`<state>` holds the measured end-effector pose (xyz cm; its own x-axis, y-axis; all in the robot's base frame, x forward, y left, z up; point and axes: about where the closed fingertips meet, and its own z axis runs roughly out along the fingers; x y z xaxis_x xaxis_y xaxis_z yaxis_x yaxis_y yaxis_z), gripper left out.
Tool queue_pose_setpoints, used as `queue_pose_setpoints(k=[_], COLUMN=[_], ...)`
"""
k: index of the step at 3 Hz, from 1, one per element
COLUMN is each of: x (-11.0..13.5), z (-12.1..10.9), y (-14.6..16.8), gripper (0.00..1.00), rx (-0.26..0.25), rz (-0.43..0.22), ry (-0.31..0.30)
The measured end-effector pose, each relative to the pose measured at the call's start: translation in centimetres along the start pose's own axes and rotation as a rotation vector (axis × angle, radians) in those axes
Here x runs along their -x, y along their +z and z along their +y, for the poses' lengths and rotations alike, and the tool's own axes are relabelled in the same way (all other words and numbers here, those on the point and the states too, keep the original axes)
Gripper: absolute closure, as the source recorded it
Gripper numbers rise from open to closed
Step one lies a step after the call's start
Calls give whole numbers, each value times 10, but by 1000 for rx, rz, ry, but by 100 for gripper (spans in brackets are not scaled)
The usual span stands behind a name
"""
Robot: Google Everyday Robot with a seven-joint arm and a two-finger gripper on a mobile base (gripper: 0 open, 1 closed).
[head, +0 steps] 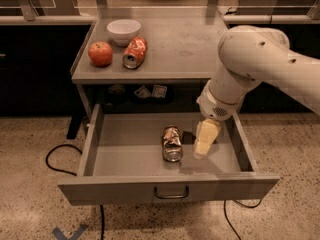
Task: Pick orange can from top drawer and place on counter
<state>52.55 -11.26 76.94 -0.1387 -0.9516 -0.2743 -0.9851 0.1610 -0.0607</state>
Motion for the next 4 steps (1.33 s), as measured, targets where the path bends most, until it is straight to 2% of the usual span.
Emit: queue_pose_setpoints(k=[1,2,3,4], x=[8,9,4,9], z=[-17,-19,-26,-40], y=[29,33,43,83], gripper=[0,0,0,0], rx=[-41,-45,-27,34], rz=[-22,-29,-36,-40], ry=[13,14,24,9])
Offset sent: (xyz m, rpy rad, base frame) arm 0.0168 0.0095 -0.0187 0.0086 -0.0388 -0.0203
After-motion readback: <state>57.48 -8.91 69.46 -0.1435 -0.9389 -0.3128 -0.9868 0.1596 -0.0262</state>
